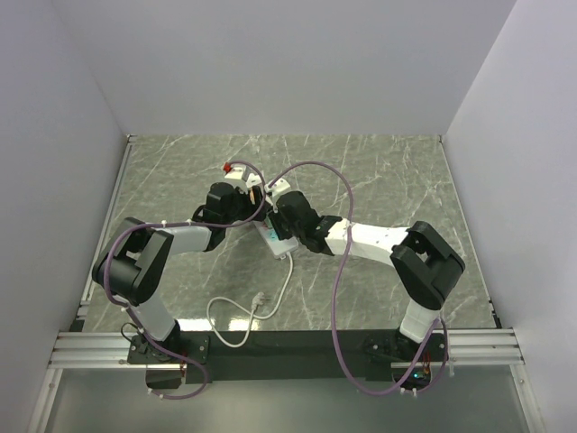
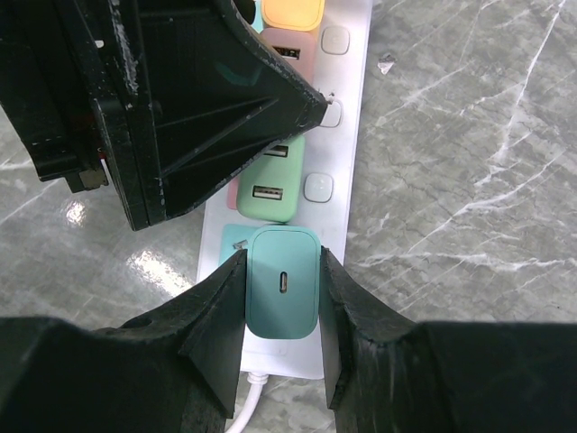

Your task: Insert the plug

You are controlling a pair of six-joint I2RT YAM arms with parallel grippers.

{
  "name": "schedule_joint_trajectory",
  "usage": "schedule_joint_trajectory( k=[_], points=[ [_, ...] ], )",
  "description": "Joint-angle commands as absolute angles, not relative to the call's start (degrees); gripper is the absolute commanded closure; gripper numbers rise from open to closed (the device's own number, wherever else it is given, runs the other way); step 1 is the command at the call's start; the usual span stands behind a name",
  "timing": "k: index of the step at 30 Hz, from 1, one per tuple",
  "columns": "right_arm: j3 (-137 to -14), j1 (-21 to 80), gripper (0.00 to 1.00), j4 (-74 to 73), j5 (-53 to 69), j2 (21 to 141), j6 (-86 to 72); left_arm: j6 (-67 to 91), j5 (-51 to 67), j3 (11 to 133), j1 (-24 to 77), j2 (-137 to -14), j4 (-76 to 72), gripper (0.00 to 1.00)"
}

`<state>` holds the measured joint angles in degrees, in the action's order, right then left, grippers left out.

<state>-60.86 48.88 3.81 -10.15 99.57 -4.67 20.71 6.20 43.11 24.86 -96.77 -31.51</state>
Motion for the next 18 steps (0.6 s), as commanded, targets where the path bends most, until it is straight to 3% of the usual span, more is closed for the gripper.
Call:
schedule_joint_trajectory(
  k=[1,18],
  points=[
    [-62.75,49.39,1.0,5.45,-11.6,97.47,-5.18,19.6,6.94,44.74,24.87,-97.12,-30.76,0.28],
    [-64.07,49.75,1.0,3.6,-10.37,96.76,-6.77,19.69,7.38,44.74,24.87,-97.21,-30.76,0.28]
  ],
)
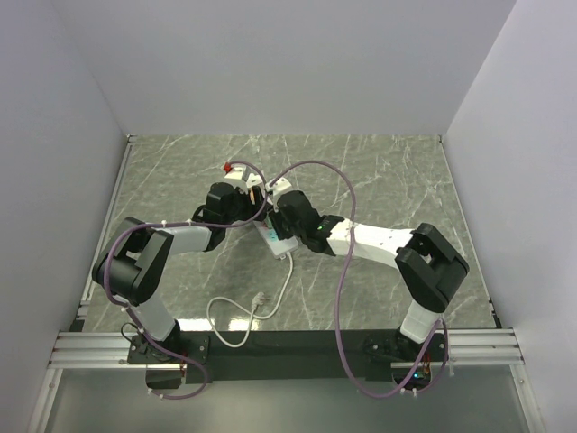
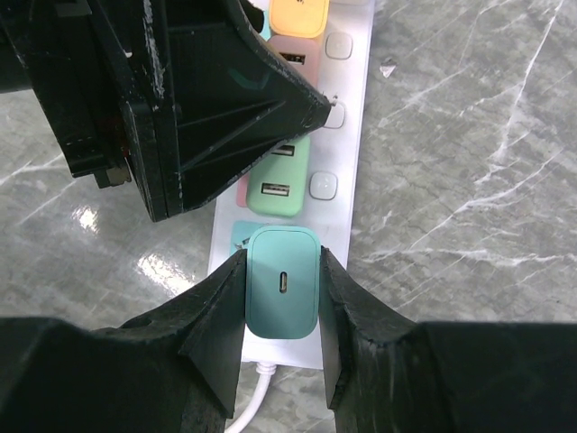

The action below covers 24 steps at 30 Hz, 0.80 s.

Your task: Insert the plug

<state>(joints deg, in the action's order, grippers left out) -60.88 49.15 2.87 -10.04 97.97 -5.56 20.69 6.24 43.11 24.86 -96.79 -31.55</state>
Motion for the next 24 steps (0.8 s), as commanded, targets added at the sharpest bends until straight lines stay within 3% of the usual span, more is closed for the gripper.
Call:
schedule_joint_trajectory(
  k=[1,24],
  points=[
    [-64.25,49.75,1.0,3.52,-10.63,97.03,-7.03,19.69,7.3,44.74,24.87,-97.12,-30.76,0.28],
    [-65.3,50.45,1.0,3.69,-12.83,101.42,-7.29,19.34,7.03,44.82,24.87,-97.03,-30.24,0.29]
  ],
)
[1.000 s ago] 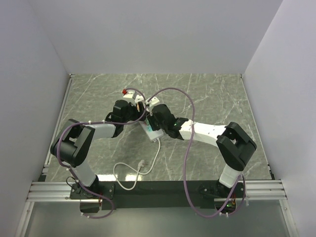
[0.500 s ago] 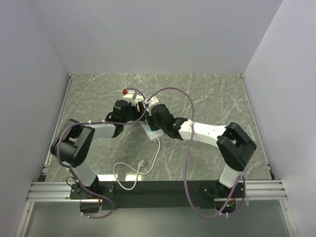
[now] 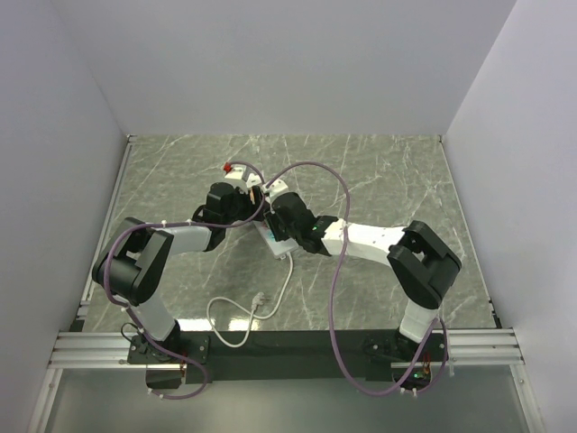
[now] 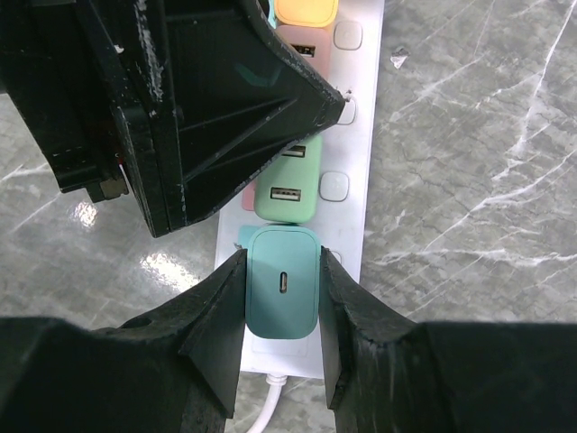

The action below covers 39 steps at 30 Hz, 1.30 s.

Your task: Insert the plug

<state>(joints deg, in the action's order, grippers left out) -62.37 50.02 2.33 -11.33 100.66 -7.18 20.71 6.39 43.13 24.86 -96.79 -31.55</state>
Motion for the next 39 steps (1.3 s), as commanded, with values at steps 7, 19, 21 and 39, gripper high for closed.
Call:
schedule_joint_trajectory(
  k=[7,19,21,39],
  points=[
    [-65.3,50.45,1.0,3.08,-13.36,102.22,-7.73,19.25,7.03,44.74,24.87,-97.12,-30.23,0.29],
    [-63.02,51.15,1.0,2.99,-15.64,102.57,-8.26,19.42,7.82,45.18,24.87,-97.56,-30.23,0.31],
    [-63.02,51.24,1.0,2.9,-15.47,102.83,-8.35,19.51,8.0,45.18,24.87,-97.82,-30.24,0.31],
    [-61.35,52.03,1.0,2.9,-13.71,104.41,-9.93,19.25,7.91,45.0,24.87,-97.38,-30.06,0.32]
  ],
)
